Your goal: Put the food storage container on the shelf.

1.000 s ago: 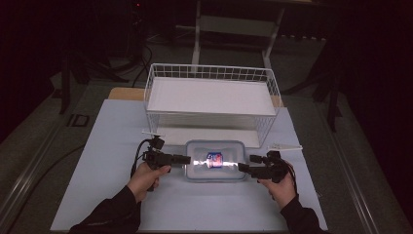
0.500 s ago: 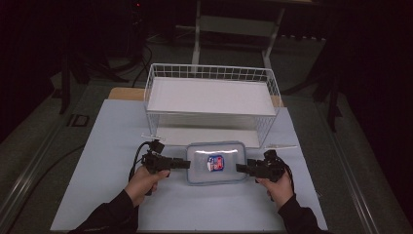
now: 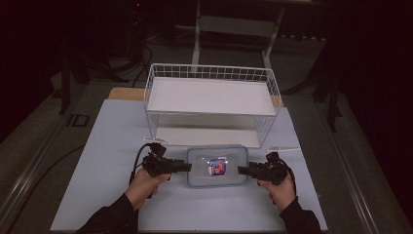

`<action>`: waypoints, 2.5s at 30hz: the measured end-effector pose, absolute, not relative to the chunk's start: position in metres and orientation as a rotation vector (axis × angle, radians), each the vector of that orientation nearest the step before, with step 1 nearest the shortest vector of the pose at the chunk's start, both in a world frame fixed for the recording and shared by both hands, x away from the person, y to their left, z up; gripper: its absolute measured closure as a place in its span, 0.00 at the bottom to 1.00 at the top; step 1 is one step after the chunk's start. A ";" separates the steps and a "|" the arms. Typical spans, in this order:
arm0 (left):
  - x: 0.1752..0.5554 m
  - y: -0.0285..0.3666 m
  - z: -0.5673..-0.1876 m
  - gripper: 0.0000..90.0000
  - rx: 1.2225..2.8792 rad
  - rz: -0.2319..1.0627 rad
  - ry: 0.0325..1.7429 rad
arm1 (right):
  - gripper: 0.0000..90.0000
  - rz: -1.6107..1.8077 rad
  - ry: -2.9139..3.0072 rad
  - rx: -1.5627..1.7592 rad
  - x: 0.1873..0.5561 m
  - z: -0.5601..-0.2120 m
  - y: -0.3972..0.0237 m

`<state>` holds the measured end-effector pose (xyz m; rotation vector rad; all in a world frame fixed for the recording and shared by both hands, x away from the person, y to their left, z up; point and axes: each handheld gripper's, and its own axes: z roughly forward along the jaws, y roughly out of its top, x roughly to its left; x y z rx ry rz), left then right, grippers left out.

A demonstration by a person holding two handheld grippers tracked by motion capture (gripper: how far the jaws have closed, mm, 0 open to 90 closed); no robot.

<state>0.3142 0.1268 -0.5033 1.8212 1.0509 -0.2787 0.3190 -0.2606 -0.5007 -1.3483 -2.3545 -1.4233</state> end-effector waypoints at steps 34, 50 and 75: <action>0.304 0.143 -0.366 0.63 1.752 -0.037 0.914 | 0.51 -1.717 -2.371 -1.294 0.306 -0.373 -0.248; 0.354 0.151 -0.317 0.61 1.702 0.022 0.947 | 0.51 -1.762 -2.361 -1.319 0.356 -0.323 -0.233; 0.408 0.149 -0.317 0.59 1.660 0.004 1.022 | 0.49 -1.667 -2.342 -1.419 0.410 -0.312 -0.230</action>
